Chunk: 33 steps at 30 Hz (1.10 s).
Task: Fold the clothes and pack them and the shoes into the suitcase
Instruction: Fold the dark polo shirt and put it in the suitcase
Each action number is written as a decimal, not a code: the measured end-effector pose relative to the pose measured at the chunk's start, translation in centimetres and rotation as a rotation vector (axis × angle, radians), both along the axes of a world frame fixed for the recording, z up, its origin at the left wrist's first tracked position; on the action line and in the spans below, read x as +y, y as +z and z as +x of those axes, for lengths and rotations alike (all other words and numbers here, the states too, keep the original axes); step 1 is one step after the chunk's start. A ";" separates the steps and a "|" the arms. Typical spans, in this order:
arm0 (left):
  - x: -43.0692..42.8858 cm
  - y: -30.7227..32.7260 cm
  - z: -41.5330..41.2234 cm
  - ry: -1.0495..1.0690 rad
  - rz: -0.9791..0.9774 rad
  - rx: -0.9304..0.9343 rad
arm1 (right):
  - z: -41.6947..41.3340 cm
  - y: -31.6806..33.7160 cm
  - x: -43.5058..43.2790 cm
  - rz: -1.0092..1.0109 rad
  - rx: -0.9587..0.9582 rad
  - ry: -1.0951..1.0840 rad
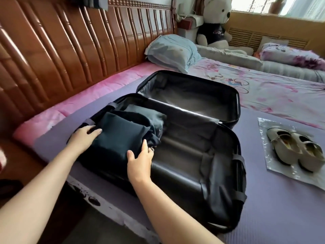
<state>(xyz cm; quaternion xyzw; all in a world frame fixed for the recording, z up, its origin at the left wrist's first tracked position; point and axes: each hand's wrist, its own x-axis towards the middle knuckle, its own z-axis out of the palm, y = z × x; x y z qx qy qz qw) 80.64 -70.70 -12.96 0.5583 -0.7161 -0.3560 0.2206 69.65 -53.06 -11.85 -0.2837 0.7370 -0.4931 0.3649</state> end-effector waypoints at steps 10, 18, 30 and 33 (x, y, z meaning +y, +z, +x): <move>3.0 2.7 -1.7 -0.074 -0.438 -0.053 | -0.9 1.1 0.9 -0.053 -0.060 0.122; 3.7 1.4 -1.7 -0.250 -0.214 -0.338 | -3.0 1.0 -0.1 0.009 0.573 0.232; 3.6 -0.5 -2.2 -0.264 -0.198 -0.583 | -4.8 -2.5 -1.0 0.164 0.410 0.416; 3.8 -0.5 -2.3 -0.261 -0.238 -0.601 | -5.0 -1.7 -1.0 0.187 0.408 0.455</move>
